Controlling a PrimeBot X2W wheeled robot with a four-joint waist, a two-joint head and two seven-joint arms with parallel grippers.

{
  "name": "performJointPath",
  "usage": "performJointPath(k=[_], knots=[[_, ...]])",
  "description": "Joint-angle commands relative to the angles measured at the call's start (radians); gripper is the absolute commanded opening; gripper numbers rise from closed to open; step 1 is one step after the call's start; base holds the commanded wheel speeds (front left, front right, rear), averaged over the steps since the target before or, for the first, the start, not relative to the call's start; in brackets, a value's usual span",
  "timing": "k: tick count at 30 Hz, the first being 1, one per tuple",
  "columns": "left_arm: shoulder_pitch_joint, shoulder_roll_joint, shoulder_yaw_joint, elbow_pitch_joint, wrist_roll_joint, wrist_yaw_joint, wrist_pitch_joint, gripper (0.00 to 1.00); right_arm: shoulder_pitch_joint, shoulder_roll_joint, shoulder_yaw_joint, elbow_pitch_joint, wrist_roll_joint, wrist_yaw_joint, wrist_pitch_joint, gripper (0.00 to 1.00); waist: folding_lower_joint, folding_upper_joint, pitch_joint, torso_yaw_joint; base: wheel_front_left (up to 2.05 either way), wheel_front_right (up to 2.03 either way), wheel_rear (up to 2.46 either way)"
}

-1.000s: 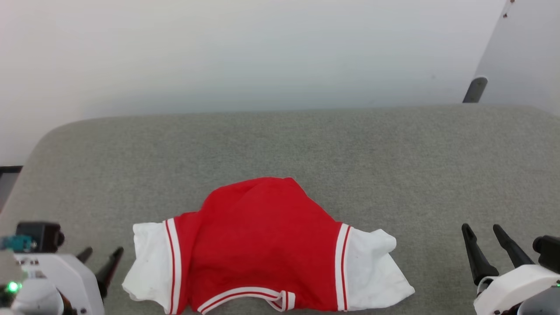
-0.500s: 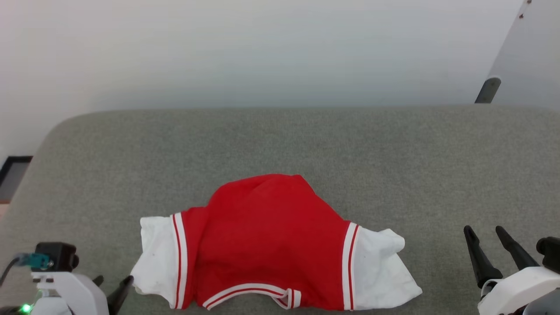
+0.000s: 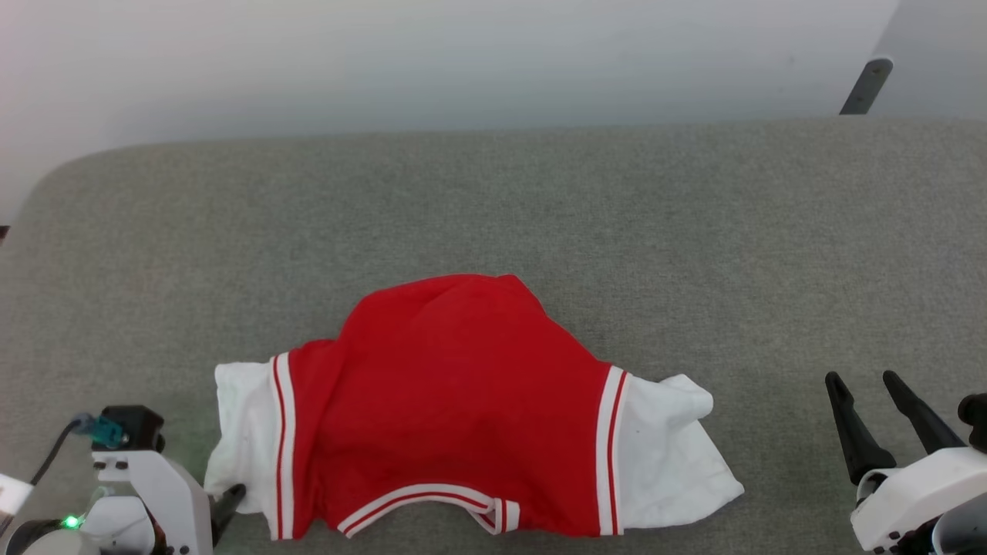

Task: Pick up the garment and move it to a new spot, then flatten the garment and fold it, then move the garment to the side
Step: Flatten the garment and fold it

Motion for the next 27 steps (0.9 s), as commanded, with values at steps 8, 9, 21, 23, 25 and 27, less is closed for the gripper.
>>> performJointPath(k=[8, 9, 21, 23, 25, 27], knots=[[-0.065, -0.069, -0.032, 0.132, -0.023, -0.043, 0.024, 0.38, -0.011, -0.01, -0.001, -0.024, 0.001, -0.001, 0.031, 1.0, 0.0, 0.0, 0.022, -0.014, 0.0, 0.0, 0.0], [-0.069, -0.075, -0.032, 0.144, -0.028, -0.046, 0.027, 0.0, -0.008, -0.012, 0.003, -0.027, 0.007, -0.001, 0.042, 1.0, 0.0, 0.0, 0.023, -0.014, 0.0, 0.0, 0.0], [-0.109, -0.096, -0.049, 0.187, -0.022, -0.077, 0.011, 0.0, 0.049, -0.083, 0.148, -0.11, 0.165, -0.001, 0.351, 1.0, 0.0, 0.0, 0.041, 0.008, 0.0, 0.0, 0.0], [-0.118, -0.101, -0.054, 0.185, -0.019, -0.079, 0.009, 0.0, 0.052, -0.094, 0.162, -0.124, 0.182, -0.001, 0.397, 1.0, 0.0, 0.0, 0.048, 0.016, 0.0, 0.0, 0.0], [-0.129, -0.106, -0.058, 0.181, -0.019, -0.083, 0.006, 0.0, 0.049, -0.098, 0.165, -0.13, 0.191, -0.001, 0.435, 1.0, 0.0, 0.0, 0.055, 0.025, 0.0, 0.0, 0.0], [-0.139, -0.112, -0.063, 0.177, -0.014, -0.086, 0.006, 0.0, 0.043, -0.104, 0.171, -0.127, 0.18, -0.001, 0.467, 1.0, 0.0, 0.0, 0.064, 0.034, 0.0, 0.0, 0.0]])
